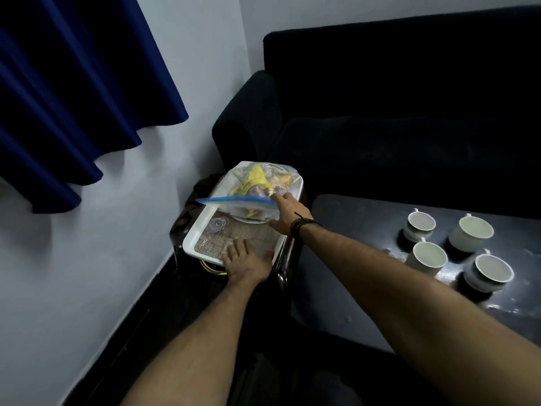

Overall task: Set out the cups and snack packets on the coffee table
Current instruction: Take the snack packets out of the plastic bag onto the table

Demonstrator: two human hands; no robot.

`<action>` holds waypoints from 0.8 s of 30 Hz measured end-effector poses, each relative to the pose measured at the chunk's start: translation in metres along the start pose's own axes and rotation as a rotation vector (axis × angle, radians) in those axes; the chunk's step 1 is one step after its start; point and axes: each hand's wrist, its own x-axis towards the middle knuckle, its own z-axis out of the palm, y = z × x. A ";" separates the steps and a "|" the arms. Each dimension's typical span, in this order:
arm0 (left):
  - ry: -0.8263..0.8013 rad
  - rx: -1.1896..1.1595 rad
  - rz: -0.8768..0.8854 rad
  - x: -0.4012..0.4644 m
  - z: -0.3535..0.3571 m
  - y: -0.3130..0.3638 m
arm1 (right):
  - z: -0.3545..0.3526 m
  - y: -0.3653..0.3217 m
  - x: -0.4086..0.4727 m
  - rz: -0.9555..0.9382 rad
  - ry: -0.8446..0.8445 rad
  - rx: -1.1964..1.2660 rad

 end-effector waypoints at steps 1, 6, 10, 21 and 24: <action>0.007 -0.003 -0.010 0.000 0.002 0.001 | 0.005 -0.002 0.004 0.016 0.009 -0.013; 0.021 0.000 -0.029 0.001 0.005 0.004 | 0.010 -0.008 0.013 0.052 0.189 0.080; 0.038 0.005 -0.016 -0.003 0.005 0.003 | -0.028 -0.012 0.025 0.152 0.351 0.533; -0.113 -0.222 -0.040 -0.008 -0.028 0.017 | -0.192 0.011 0.023 0.006 0.697 0.941; 0.016 -0.413 -0.031 -0.016 -0.045 0.027 | -0.214 0.030 -0.006 -0.071 0.625 0.871</action>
